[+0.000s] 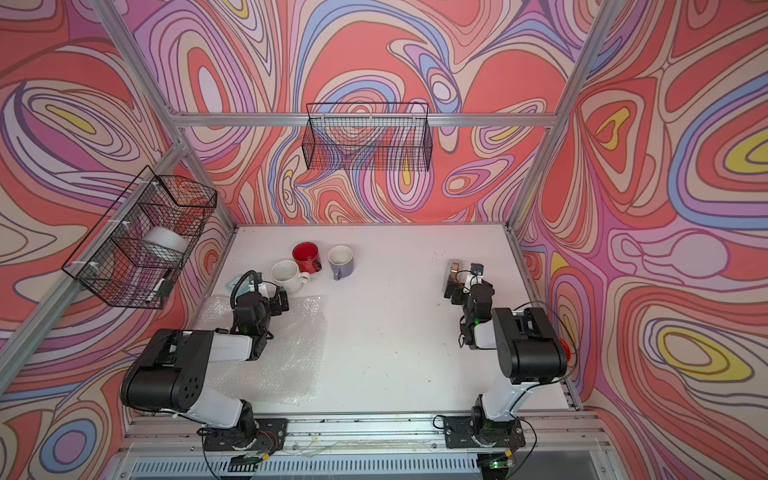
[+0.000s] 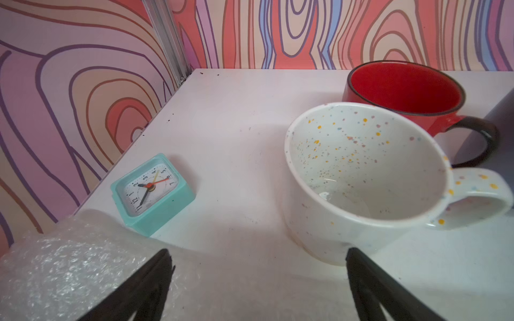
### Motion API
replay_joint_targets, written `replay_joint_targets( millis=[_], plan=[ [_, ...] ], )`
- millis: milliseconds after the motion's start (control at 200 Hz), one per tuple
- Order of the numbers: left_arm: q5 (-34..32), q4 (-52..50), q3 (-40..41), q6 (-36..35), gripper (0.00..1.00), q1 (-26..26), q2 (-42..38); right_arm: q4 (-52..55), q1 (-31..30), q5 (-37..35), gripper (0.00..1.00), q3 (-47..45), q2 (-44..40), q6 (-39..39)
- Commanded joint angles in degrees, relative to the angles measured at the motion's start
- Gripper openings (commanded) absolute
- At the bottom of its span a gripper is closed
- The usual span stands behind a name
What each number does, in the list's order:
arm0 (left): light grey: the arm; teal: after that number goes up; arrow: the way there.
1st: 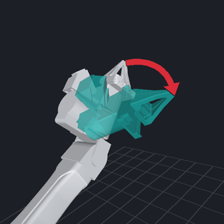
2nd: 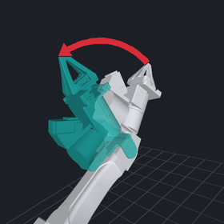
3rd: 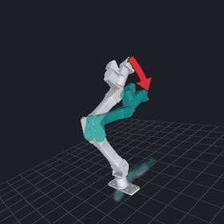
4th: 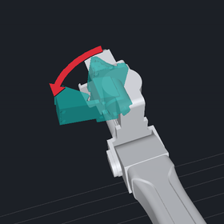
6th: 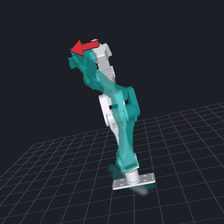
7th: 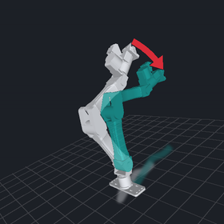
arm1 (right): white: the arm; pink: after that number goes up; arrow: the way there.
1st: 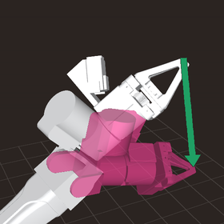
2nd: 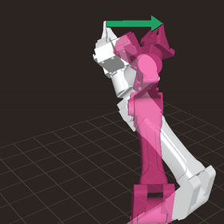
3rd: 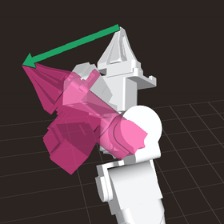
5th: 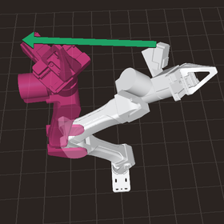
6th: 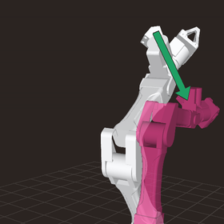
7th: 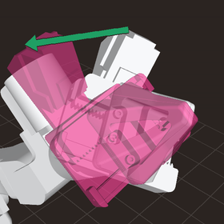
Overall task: Wrap mugs in bubble wrap
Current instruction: Pick up the bubble wrap from the bubble wrap.
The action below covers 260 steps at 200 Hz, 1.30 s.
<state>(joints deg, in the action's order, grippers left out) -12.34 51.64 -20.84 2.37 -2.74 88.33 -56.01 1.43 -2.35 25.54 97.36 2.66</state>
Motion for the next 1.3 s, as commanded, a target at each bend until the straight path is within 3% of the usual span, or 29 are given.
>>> replay_joint_targets(
  millis=[0,506,746,826,931,1067,1142,1217,1297],
  plan=[
    [2.5,0.1,-0.3,-1.1,1.00,0.2,-0.1,-0.2,-0.1,-0.7,0.98,0.5,0.5,0.3],
    [2.4,0.5,-0.2,-1.1,1.00,0.2,0.0,-0.1,-0.1,-0.7,0.98,0.5,0.5,0.4],
    [3.3,8.4,4.6,-1.5,1.00,0.2,-2.0,1.4,-0.1,0.0,0.99,0.4,-1.9,0.0],
    [1.2,-1.7,2.9,-0.9,1.00,-0.1,-8.9,10.1,-0.1,0.5,0.99,2.4,-8.0,-0.4],
    [-5.9,-28.3,-6.2,6.1,1.00,-0.2,-18.1,25.9,-0.1,-3.5,0.98,8.5,-15.5,6.8],
    [-13.2,-52.7,-17.8,23.5,1.00,-0.1,-21.6,48.5,-0.1,-5.5,0.98,20.2,-17.2,19.2],
    [-9.7,-63.0,-23.2,28.1,1.00,0.0,-21.3,56.4,-0.1,-4.4,0.98,25.3,-15.6,23.2],
    [-4.2,-68.9,-26.7,29.5,1.00,0.0,-21.2,58.4,-0.4,4.2,0.98,27.3,-14.5,25.5],
    [2.0,-71.3,-28.2,28.8,1.00,-0.3,-22.7,61.6,-5.7,7.6,0.98,30.0,-13.9,26.6]
  ],
)
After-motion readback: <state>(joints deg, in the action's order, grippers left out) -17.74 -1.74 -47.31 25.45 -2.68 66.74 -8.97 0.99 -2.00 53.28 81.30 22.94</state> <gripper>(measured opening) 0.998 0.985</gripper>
